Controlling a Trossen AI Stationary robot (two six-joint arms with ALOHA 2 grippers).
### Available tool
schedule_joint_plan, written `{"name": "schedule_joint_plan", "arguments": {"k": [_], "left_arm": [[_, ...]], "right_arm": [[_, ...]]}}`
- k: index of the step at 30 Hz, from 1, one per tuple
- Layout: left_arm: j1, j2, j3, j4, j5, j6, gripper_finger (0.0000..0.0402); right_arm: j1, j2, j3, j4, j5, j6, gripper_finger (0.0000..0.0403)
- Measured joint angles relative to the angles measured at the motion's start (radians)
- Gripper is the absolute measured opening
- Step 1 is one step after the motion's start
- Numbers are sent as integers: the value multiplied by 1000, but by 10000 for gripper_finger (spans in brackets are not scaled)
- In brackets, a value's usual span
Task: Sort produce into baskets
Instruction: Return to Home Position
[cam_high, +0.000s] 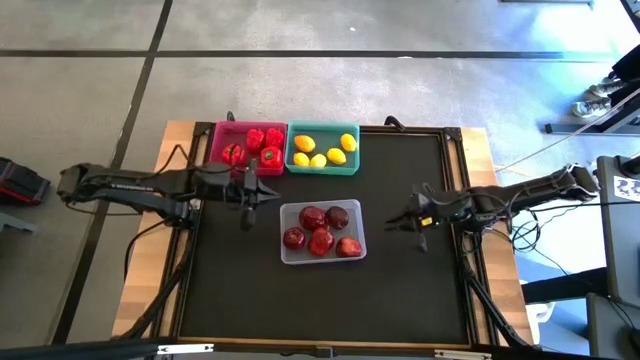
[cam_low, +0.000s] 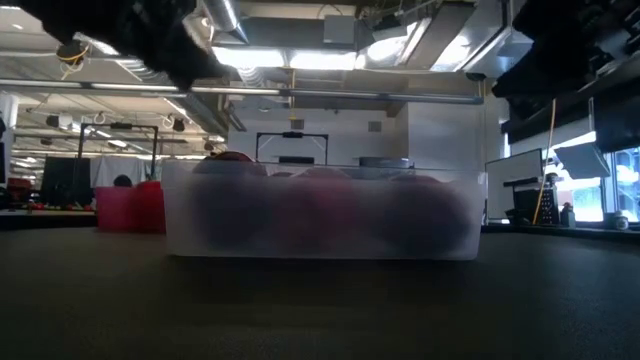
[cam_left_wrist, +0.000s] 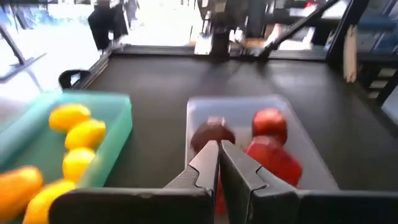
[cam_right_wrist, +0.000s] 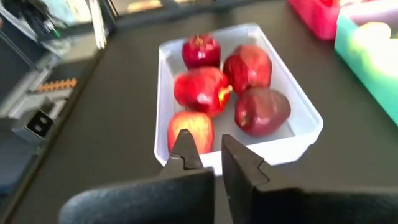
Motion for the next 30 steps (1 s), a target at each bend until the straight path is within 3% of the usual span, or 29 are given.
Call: {"name": "schedule_joint_plan", "arguments": {"k": [5, 14, 25, 30], "left_arm": [[-12, -26, -48, -24, -1, -45, 12], [-62, -115, -211, 180, 15, -35, 13], [-87, -373, -421, 336, 15, -101, 13], [-87, -515, -494, 338, 16, -126, 13]], "right_arm": [[0, -128, -101, 81, 0, 1, 2], [0, -400, -250, 102, 3, -4, 5], [0, -733, -428, 194, -26, -27, 5], [0, -742, -428, 206, -26, -50, 5]]}}
